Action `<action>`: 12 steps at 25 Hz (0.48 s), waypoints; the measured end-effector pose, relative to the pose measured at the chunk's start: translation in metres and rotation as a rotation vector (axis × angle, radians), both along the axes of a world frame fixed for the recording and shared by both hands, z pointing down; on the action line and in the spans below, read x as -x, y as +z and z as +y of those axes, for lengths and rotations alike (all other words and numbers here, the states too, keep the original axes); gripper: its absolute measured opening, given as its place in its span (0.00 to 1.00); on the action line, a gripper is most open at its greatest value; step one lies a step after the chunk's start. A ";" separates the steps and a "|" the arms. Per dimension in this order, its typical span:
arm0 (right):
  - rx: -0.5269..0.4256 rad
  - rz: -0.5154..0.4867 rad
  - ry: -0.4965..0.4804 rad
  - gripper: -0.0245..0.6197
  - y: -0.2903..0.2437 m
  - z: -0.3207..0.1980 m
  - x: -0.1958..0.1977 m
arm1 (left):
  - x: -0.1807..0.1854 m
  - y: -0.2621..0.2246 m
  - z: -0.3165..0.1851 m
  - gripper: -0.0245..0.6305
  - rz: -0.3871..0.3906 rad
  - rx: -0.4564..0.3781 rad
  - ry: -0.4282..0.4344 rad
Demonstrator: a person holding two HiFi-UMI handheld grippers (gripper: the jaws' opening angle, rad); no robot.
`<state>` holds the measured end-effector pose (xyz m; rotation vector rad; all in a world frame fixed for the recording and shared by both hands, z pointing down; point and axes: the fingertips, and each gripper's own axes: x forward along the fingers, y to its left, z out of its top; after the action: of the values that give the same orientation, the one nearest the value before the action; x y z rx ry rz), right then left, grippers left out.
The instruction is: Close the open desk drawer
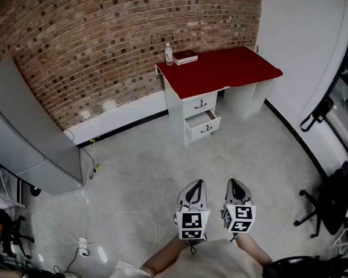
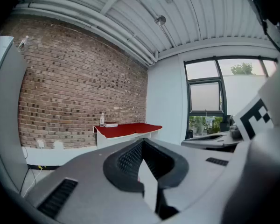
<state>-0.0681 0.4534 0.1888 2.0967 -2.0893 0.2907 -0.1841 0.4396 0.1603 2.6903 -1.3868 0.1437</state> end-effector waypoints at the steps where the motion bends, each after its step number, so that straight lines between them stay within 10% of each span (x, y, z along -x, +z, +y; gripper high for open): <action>1: 0.001 0.000 0.000 0.04 0.001 0.000 0.001 | 0.001 0.001 -0.001 0.05 0.004 0.003 -0.002; 12: -0.006 -0.029 -0.008 0.04 0.002 -0.001 -0.004 | -0.001 0.001 -0.003 0.05 0.018 0.012 -0.021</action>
<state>-0.0639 0.4527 0.1908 2.0989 -2.1168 0.3163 -0.1828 0.4362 0.1617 2.6593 -1.4045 0.1260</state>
